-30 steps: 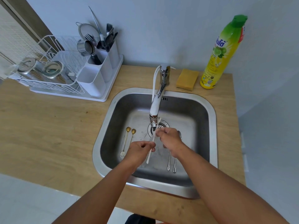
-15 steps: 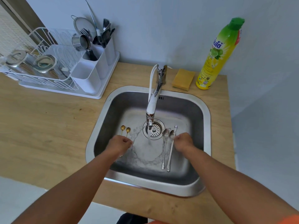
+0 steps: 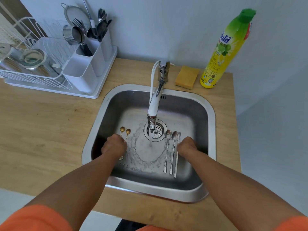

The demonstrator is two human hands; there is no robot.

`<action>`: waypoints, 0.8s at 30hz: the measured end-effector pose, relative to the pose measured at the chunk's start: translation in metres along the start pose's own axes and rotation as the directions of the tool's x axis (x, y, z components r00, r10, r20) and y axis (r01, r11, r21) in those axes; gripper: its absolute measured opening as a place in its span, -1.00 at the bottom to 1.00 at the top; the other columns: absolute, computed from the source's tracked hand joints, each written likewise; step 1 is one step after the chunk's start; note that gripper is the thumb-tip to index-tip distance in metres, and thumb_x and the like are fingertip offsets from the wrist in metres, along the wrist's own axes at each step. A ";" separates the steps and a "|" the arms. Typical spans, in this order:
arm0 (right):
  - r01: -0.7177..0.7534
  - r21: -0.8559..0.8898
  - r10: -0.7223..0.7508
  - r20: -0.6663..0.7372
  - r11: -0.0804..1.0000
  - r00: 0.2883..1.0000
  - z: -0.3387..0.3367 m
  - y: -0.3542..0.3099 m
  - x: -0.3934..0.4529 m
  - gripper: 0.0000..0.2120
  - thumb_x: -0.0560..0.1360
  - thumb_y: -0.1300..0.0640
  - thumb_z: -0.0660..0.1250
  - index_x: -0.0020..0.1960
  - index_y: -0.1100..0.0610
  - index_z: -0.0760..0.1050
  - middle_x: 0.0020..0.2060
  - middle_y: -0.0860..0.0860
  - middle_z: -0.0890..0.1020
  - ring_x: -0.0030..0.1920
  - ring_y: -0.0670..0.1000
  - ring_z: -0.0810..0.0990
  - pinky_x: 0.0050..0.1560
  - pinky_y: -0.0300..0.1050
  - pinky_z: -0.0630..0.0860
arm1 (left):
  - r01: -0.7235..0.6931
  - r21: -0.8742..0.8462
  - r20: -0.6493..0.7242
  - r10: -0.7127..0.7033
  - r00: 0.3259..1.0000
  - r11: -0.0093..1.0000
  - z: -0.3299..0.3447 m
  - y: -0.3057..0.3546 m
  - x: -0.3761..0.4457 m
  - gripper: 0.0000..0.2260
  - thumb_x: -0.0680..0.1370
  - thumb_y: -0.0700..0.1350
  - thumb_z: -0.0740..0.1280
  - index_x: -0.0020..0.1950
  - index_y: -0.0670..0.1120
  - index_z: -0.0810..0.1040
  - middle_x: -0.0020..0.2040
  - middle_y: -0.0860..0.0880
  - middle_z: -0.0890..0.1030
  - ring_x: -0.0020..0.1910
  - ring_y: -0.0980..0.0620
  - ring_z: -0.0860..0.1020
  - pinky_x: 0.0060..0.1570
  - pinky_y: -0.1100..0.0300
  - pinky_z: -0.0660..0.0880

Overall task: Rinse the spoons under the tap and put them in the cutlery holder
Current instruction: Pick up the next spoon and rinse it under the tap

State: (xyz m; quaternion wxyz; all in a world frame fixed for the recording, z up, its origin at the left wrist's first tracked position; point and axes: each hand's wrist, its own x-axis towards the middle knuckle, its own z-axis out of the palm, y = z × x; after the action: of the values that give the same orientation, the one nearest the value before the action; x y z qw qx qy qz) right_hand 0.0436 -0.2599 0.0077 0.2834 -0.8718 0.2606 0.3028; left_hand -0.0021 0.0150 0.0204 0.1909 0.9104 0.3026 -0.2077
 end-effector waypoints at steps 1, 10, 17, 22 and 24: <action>0.002 -0.015 -0.002 -0.007 1.000 1.000 0.001 0.000 0.001 -0.97 0.56 0.31 0.32 -0.06 0.26 0.52 0.05 0.20 0.65 0.06 0.19 0.67 -0.11 -0.16 0.49 | 0.003 0.004 0.004 -0.003 1.000 1.000 0.002 0.000 0.000 -0.86 0.60 -0.05 0.41 0.05 -0.07 0.71 -0.09 -0.07 0.68 -0.15 -0.07 0.64 -0.04 0.00 0.66; -0.009 -0.064 0.005 -0.061 0.998 0.998 0.006 0.009 0.005 -0.87 0.59 0.28 0.33 0.06 0.30 0.61 0.10 0.23 0.67 0.08 0.25 0.68 -0.13 -0.11 0.53 | 0.043 0.046 0.032 -0.044 0.999 0.998 0.012 0.003 0.003 -0.81 0.58 0.02 0.43 0.06 -0.09 0.70 -0.01 -0.12 0.69 -0.08 -0.14 0.65 -0.12 0.06 0.56; 0.031 -0.070 -0.037 -0.081 0.997 0.996 0.005 0.013 0.000 -0.82 0.58 0.19 0.33 0.10 0.27 0.60 0.10 0.21 0.67 0.04 0.25 0.68 -0.06 -0.05 0.63 | 0.098 0.062 0.072 -0.103 0.992 0.993 0.016 0.005 0.004 -0.77 0.60 0.01 0.36 0.06 -0.15 0.62 -0.07 -0.11 0.63 -0.13 -0.11 0.60 -0.12 0.05 0.57; 0.150 -0.124 -0.172 -0.192 0.981 0.966 0.006 0.003 -0.014 -0.72 0.62 0.01 0.27 0.19 0.18 0.56 0.14 0.16 0.63 0.10 0.22 0.64 0.05 0.02 0.62 | 0.090 0.064 0.184 -0.100 0.978 0.994 0.018 0.011 0.000 -0.81 0.59 0.01 0.33 -0.08 -0.11 0.50 0.04 -0.14 0.65 -0.06 -0.14 0.61 -0.04 0.04 0.60; 0.221 -0.112 -0.240 -0.216 0.969 0.946 0.010 -0.004 -0.022 -0.75 0.63 -0.03 0.21 0.11 0.08 0.58 0.06 0.07 0.65 0.03 0.16 0.65 0.01 0.01 0.62 | 0.099 -0.011 0.248 -0.093 0.964 0.995 0.021 0.014 -0.004 -0.78 0.62 0.02 0.33 -0.05 -0.14 0.52 0.04 -0.16 0.65 -0.07 -0.14 0.61 -0.11 0.09 0.56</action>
State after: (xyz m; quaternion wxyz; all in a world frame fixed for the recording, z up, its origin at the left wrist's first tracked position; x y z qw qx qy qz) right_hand 0.0269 -0.2442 0.0171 0.2472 -0.9367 0.1742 0.1767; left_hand -0.0022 -0.0071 0.0079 0.2274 0.8595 0.3226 -0.3248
